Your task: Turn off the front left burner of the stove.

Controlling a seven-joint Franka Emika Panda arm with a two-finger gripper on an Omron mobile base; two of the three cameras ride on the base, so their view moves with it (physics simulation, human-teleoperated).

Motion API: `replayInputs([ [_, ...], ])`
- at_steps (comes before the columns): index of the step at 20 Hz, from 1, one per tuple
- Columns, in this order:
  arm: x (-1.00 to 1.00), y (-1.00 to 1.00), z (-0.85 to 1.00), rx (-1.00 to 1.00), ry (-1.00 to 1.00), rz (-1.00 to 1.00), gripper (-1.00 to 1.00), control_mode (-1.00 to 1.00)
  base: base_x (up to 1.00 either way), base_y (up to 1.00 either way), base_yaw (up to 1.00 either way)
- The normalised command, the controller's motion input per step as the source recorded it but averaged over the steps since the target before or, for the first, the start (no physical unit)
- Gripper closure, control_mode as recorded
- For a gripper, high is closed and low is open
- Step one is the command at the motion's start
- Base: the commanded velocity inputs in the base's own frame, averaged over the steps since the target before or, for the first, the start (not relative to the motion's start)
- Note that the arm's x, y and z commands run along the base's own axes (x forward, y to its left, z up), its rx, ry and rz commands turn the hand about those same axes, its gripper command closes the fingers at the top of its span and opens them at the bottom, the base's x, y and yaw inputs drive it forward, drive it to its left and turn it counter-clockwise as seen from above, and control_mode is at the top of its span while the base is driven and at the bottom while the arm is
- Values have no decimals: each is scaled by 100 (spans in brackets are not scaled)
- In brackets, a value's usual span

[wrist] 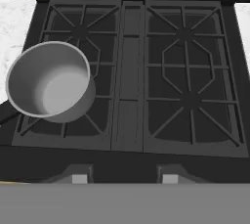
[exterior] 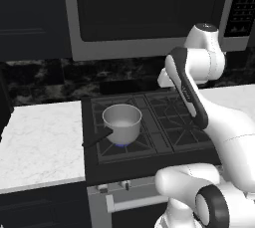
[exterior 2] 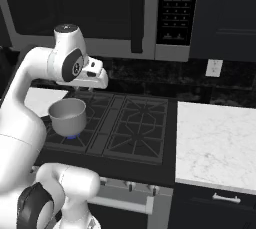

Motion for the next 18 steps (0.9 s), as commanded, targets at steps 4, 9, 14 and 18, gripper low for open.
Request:
replayInputs([
  [4,-22,24,-1,-9,-1,2,-100,-100,0,0,0],
  [9,-82,76,-16,-28,-9,7,-100,-100,0,0,0],
  [14,-96,90,-13,-33,-16,10,-100,-100,0,0,0],
  [18,-98,92,-5,-38,-27,9,-100,-100,0,0,0],
])
